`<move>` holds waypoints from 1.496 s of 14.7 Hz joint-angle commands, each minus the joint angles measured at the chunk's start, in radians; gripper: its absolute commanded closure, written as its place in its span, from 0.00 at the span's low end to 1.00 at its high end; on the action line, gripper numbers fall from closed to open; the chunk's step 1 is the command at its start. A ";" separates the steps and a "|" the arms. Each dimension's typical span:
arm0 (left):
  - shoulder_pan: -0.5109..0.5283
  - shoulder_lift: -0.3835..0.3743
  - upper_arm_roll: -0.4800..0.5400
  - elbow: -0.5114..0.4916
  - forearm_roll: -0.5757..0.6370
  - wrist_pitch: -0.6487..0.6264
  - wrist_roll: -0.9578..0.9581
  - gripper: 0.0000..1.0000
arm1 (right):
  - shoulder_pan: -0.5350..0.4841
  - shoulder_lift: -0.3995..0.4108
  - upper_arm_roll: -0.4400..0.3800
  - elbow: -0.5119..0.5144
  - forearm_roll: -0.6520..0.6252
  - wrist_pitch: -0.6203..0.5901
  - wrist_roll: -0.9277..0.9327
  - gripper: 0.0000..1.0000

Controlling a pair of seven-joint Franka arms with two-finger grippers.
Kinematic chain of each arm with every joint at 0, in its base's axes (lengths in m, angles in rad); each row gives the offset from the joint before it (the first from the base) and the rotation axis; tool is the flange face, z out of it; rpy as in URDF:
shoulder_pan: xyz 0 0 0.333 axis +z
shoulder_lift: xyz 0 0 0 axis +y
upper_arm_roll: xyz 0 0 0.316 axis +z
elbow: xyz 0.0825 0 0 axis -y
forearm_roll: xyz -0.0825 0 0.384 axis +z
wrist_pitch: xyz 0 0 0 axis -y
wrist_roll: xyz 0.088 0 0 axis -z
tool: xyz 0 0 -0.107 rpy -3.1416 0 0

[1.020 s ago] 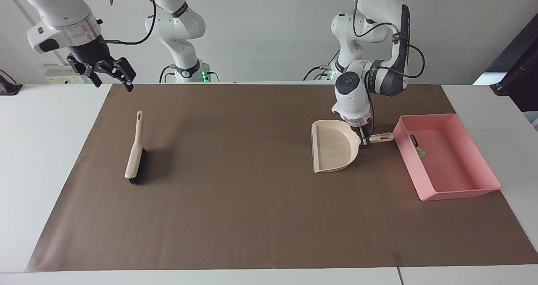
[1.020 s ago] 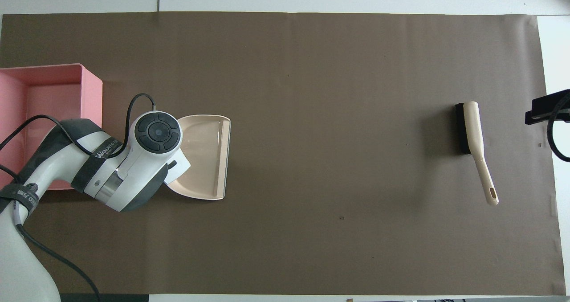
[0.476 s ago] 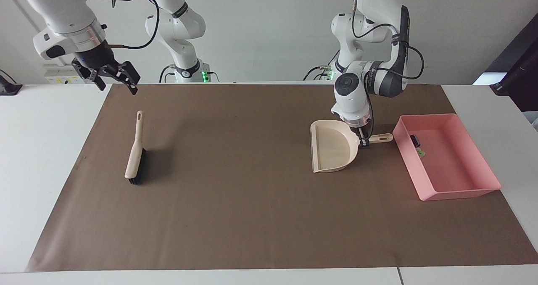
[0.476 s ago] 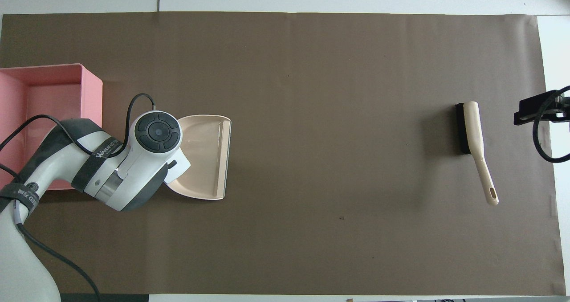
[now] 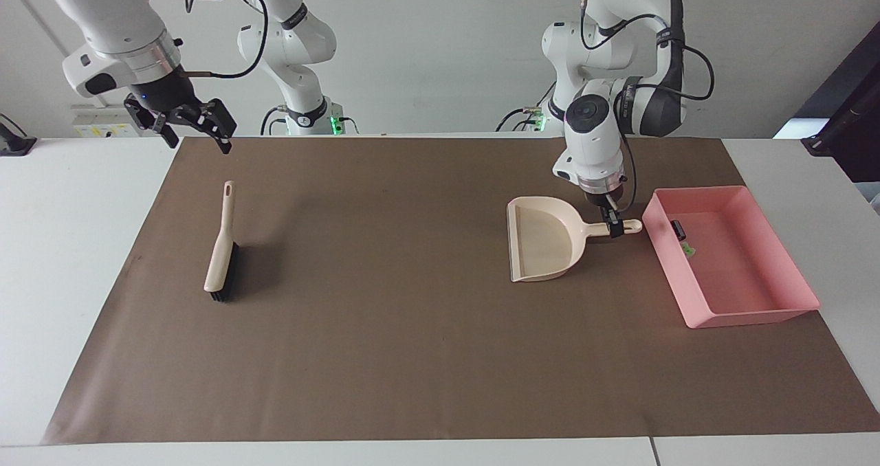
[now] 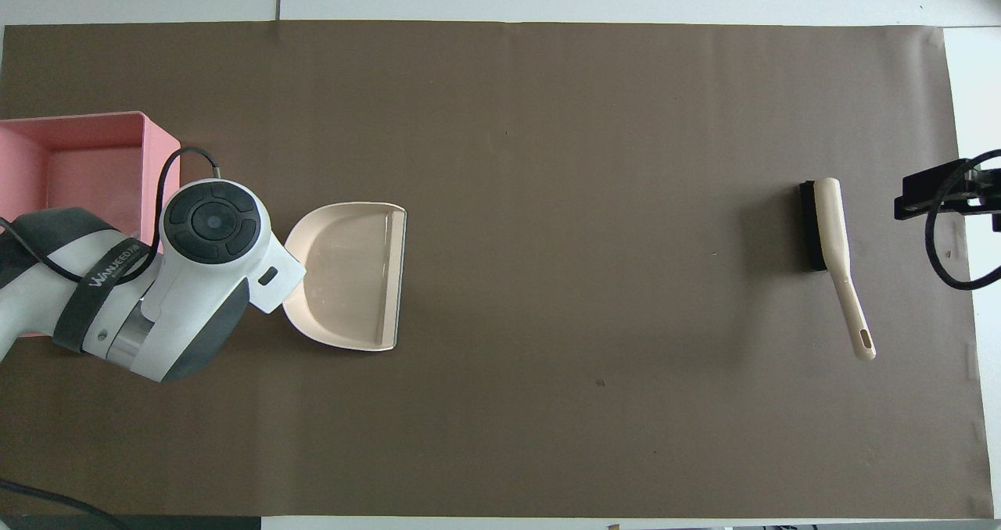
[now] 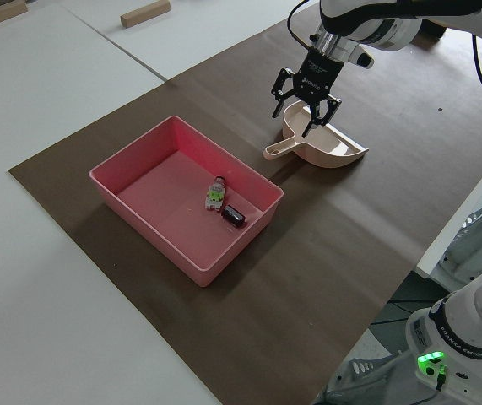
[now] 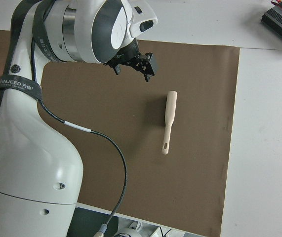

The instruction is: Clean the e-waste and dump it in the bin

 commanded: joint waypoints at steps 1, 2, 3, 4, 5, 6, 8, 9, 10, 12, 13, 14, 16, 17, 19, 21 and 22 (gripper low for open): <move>0.072 -0.065 0.001 -0.021 -0.086 -0.055 -0.194 0.02 | -0.003 -0.004 0.004 0.000 0.001 -0.008 -0.037 0.01; 0.088 -0.065 0.001 -0.021 -0.087 -0.062 -0.283 0.02 | -0.003 -0.004 0.004 -0.001 0.001 -0.007 -0.038 0.01; 0.105 -0.065 -0.001 -0.021 -0.097 -0.072 -0.358 0.02 | -0.003 -0.006 0.004 -0.003 0.003 -0.005 -0.037 0.01; 0.122 -0.065 0.002 -0.021 -0.132 -0.075 -0.414 0.02 | -0.004 -0.006 0.004 -0.004 0.003 -0.005 -0.035 0.01; 0.162 -0.065 0.004 -0.019 -0.196 -0.076 -0.472 0.02 | -0.004 -0.006 0.004 -0.006 0.001 -0.005 -0.035 0.01; 0.194 -0.065 0.004 -0.016 -0.248 -0.078 -0.533 0.02 | -0.003 -0.006 0.004 -0.006 0.001 -0.005 -0.035 0.01; 0.223 -0.065 0.004 0.013 -0.302 -0.081 -0.670 0.02 | -0.003 -0.007 0.004 -0.007 0.000 -0.007 -0.035 0.01; 0.230 -0.063 0.005 0.050 -0.329 -0.087 -0.716 0.02 | -0.003 -0.007 0.004 -0.007 0.000 -0.007 -0.035 0.01; 0.237 -0.060 0.008 0.085 -0.366 -0.099 -0.762 0.02 | -0.003 -0.007 0.004 -0.009 0.000 -0.007 -0.034 0.01; 0.274 -0.056 0.007 0.189 -0.426 -0.157 -0.839 0.02 | -0.003 -0.007 0.004 -0.009 -0.002 -0.007 -0.033 0.01; 0.279 -0.050 0.008 0.259 -0.445 -0.220 -0.844 0.02 | -0.003 -0.009 0.004 -0.009 -0.008 -0.007 -0.033 0.01; 0.289 -0.039 0.007 0.338 -0.455 -0.298 -0.844 0.02 | -0.003 -0.010 0.004 -0.010 -0.009 -0.007 -0.033 0.01; 0.299 0.009 0.007 0.502 -0.457 -0.422 -0.845 0.02 | -0.003 -0.010 0.004 -0.010 -0.011 -0.007 -0.032 0.01; 0.300 0.030 0.008 0.574 -0.460 -0.484 -0.845 0.02 | -0.003 -0.010 0.004 -0.010 -0.009 -0.007 -0.030 0.01; 0.300 0.050 0.007 0.662 -0.469 -0.571 -0.845 0.02 | -0.004 -0.012 0.004 -0.010 -0.008 -0.010 -0.033 0.01; 0.297 0.049 0.007 0.674 -0.469 -0.584 -0.845 0.02 | -0.010 -0.012 0.002 -0.010 0.000 -0.011 -0.032 0.01; 0.297 0.041 0.007 0.665 -0.465 -0.582 -0.844 0.02 | -0.012 -0.012 0.002 -0.010 0.000 -0.013 -0.032 0.01</move>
